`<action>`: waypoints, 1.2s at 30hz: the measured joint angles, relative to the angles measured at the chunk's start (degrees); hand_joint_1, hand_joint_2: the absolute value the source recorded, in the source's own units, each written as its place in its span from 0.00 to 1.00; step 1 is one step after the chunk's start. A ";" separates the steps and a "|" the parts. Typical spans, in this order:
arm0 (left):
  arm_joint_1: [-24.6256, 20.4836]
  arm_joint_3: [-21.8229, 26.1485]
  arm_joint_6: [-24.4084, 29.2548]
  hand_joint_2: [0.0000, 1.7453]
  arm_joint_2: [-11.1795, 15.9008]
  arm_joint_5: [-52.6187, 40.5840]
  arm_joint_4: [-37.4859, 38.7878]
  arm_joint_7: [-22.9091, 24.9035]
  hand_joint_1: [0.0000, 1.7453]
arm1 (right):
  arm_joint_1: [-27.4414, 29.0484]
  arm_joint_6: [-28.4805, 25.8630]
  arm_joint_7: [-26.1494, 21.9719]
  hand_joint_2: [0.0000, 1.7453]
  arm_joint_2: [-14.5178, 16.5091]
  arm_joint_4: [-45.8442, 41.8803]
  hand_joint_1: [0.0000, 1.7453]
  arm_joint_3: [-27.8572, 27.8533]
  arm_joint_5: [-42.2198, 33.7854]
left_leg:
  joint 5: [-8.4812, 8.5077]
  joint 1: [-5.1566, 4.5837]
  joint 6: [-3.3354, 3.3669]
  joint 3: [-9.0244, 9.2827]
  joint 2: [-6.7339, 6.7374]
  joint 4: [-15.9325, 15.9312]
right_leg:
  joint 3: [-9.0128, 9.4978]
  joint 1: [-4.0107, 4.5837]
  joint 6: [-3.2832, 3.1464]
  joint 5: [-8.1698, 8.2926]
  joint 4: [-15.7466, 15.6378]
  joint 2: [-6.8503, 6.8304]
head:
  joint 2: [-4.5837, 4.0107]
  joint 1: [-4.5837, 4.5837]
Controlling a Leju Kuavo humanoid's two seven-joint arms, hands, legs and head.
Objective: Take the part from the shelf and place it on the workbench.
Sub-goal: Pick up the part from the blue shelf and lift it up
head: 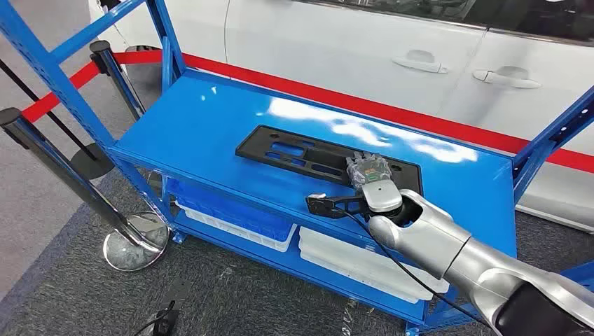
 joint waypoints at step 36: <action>0.20 0.00 -1.94 1.00 -0.35 3.52 0.00 -9.21 0.00 | 0.83 -3.57 -0.28 1.00 -0.07 0.03 1.00 0.09 -1.10 | -0.07 0.40 -0.72 -0.14 0.03 0.53 | 2.73 -0.63 0.45 6.22 -8.07 -0.02 | 0.00 0.49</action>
